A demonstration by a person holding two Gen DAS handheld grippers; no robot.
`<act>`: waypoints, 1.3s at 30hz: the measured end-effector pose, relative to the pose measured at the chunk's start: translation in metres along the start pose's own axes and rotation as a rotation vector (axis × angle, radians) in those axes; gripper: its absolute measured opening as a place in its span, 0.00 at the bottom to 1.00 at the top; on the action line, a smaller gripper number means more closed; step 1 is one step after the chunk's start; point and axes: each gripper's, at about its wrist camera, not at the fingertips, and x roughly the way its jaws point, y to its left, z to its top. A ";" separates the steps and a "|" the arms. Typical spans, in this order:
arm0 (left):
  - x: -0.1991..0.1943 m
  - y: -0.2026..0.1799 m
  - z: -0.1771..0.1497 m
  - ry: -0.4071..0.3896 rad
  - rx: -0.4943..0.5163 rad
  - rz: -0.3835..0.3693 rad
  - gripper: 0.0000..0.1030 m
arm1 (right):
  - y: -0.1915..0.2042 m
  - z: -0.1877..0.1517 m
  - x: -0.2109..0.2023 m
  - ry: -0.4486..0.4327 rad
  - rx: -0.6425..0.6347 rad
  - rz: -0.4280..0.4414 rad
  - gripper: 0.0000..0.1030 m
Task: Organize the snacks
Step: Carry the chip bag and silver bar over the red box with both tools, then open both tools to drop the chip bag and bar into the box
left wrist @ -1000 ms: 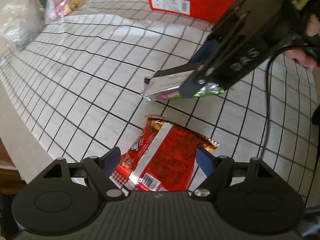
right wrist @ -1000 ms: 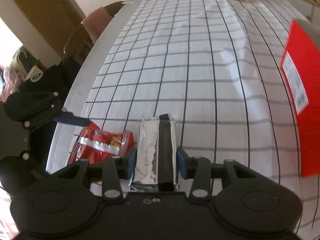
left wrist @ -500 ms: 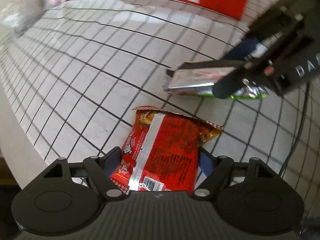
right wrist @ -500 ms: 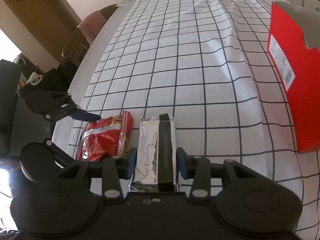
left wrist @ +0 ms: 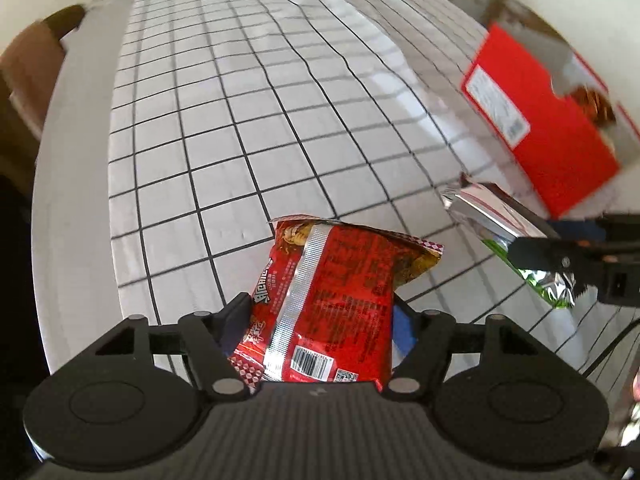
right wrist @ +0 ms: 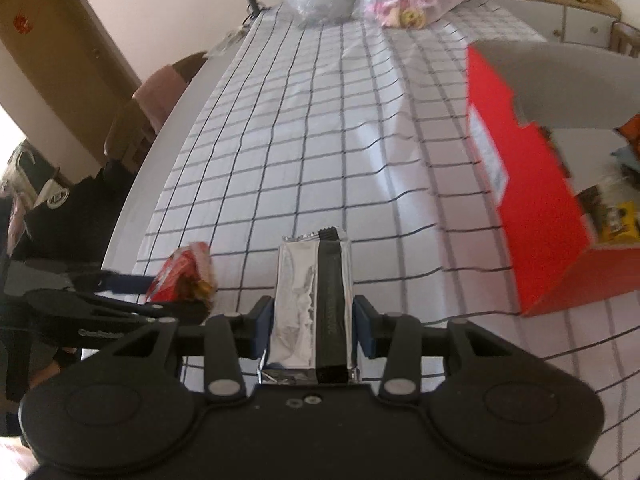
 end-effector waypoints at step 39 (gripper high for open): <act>-0.052 -0.287 0.101 -0.243 -0.083 0.030 0.69 | -0.211 0.052 -0.151 -0.256 -0.083 -0.083 0.40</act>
